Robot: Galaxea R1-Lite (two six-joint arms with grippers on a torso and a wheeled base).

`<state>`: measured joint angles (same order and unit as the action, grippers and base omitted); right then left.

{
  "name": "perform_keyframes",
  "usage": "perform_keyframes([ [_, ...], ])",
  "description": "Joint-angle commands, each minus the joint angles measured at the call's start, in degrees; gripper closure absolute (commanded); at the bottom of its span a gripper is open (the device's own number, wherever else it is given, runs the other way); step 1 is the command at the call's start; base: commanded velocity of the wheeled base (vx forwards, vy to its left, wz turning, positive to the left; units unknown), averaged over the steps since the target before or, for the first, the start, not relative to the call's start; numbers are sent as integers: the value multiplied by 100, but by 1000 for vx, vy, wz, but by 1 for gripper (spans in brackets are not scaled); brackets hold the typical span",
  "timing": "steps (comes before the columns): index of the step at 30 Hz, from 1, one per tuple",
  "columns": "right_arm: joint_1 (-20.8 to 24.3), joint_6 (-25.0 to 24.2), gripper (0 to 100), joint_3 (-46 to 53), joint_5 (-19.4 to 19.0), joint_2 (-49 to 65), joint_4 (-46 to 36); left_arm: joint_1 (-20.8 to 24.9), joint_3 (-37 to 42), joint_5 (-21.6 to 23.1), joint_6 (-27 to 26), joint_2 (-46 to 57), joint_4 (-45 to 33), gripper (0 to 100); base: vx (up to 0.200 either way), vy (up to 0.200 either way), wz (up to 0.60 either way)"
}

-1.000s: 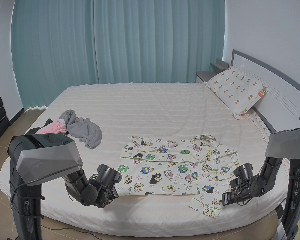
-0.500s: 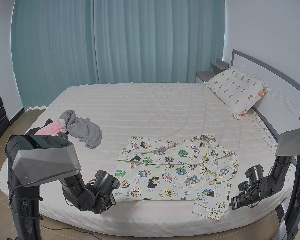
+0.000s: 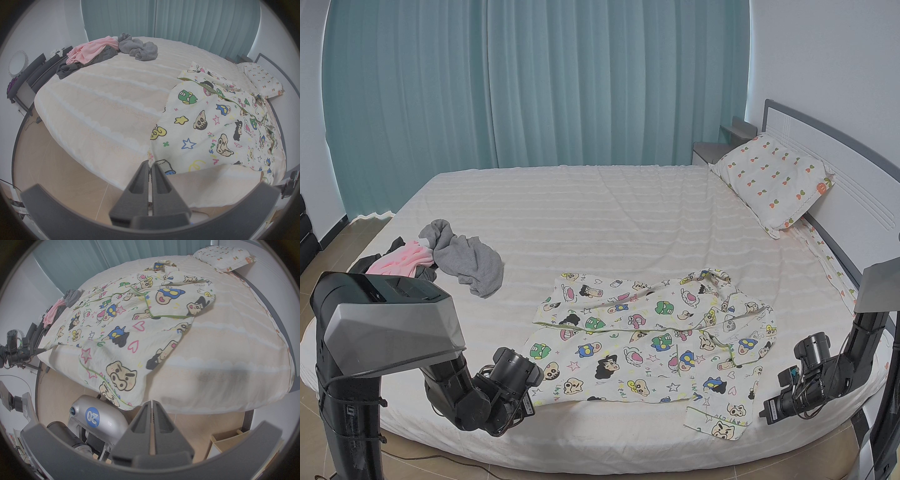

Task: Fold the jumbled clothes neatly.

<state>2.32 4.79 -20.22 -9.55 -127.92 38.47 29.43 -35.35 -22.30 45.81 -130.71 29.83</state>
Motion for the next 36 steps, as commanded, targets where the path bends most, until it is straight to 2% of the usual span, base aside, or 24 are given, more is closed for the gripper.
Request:
perform_keyframes([
  [1,199,-75,0,-148,-47,-76,37,-7,2,-3,-2,-34,23,100,0,0,0],
  [5,410,-286,0,-412,-39,-234,46,2,2,-3,-11,-34,40,100,0,0,0],
  [10,691,-848,0,-957,40,-410,20,-7,-24,-3,-11,-34,40,100,0,0,0],
  [18,779,-848,0,-1186,146,-621,46,-7,-68,-3,-11,-25,49,100,0,0,0],
  [20,832,-848,0,-1212,348,-744,64,-7,-68,-3,-11,-34,49,100,0,0,0],
  [24,929,-857,0,-1212,1122,-955,248,-7,-59,-12,-2,-34,49,100,0,0,0],
  [25,929,-875,0,-1203,1218,-955,284,-16,-59,-12,-2,-34,49,100,0,0,0],
  [33,920,-892,0,-1203,1218,-963,292,-7,-59,-12,-11,-34,49,100,0,0,0],
  [34,920,-883,100,-1203,1218,-963,292,-7,-59,-12,-11,-34,40,100,0,0,0],
  [36,920,-892,100,-1186,1218,-955,301,-7,-42,-12,-11,-25,40,100,0,0,0],
])
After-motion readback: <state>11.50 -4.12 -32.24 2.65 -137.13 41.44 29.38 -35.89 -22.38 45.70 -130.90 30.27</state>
